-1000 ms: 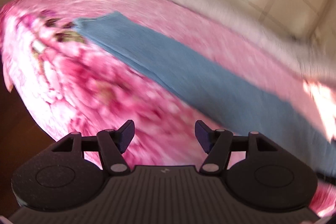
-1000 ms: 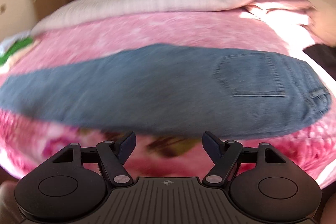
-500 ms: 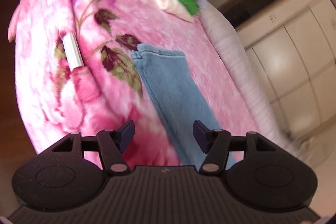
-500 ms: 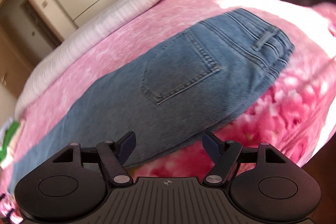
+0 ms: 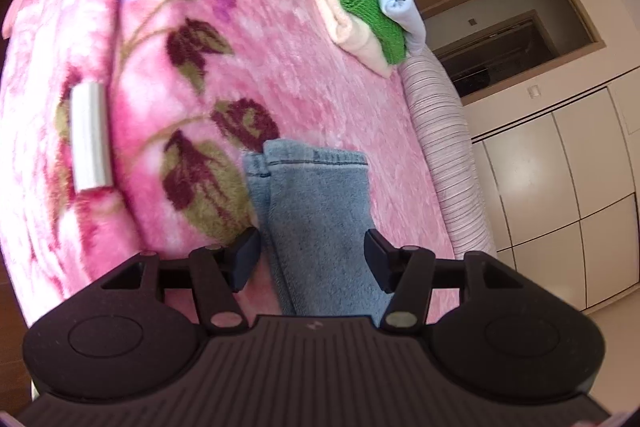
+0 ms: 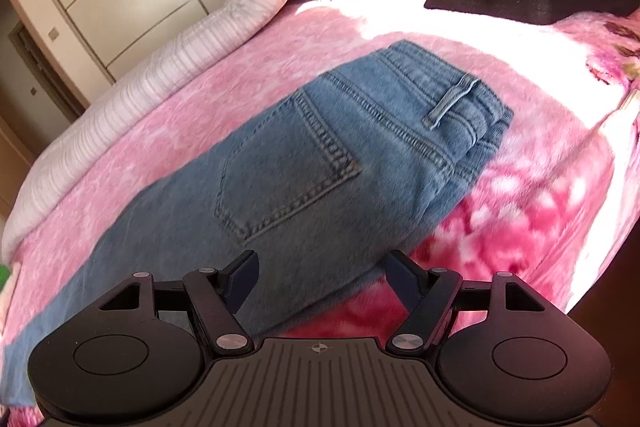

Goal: Fold clothes
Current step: 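Grasp the leg hems with the left gripper while the right gripper moves to the waistband, then lift the hems with the left gripper and fold them toward the waistband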

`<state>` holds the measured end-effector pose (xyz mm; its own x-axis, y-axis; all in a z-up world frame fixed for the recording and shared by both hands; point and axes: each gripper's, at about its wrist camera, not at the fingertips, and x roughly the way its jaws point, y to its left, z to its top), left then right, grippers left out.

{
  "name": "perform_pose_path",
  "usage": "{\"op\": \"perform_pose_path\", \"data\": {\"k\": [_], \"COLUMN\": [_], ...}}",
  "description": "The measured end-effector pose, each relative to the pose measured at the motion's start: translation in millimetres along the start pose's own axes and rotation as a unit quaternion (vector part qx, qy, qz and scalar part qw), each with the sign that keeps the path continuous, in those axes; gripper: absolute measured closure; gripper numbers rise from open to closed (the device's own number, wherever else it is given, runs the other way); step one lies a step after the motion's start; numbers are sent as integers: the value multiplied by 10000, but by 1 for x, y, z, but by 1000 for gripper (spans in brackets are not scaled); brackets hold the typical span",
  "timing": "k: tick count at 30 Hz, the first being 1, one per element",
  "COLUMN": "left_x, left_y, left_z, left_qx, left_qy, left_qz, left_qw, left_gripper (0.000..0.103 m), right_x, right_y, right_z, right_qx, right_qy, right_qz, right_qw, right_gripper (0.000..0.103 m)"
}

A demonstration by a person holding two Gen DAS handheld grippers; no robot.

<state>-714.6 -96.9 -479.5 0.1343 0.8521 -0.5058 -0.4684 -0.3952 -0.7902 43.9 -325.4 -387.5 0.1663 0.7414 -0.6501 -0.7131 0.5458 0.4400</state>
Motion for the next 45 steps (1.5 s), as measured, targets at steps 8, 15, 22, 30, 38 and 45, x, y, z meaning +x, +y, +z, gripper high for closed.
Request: {"op": "perform_pose_path", "data": {"k": [8,15,22,30,38,45], "left_x": [11,-15,-60,-46,-99,-93], "left_y": [3,-116,-216,-178,-166,-147], "left_z": [-2,-43,-208,-383,-329,-241], "left_qx": [207,3510,6452,7366,6456,4989], "left_qy": [-6,-426,-458,995,1097,1299], "left_qz": [5,92,-1326,-1692,-1801,-1483], "left_qw": [9998,9354,7510,6473,7340,8439], "left_gripper": [93,96,96,87,79,80], "right_x": [1,-13,-28,-41,-41,16], "right_y": [-22,-36,-50,-56,-30,39], "right_z": [10,13,15,17,22,-8], "right_qx": [651,815,916,905,745,1463], "right_qy": [-93,-293,-465,-533,-428,1186], "right_qz": [11,-16,17,88,1126,2800], "right_qw": [9978,9962,9947,9944,9899,9413], "right_gripper": [30,30,30,30,30,30]}}
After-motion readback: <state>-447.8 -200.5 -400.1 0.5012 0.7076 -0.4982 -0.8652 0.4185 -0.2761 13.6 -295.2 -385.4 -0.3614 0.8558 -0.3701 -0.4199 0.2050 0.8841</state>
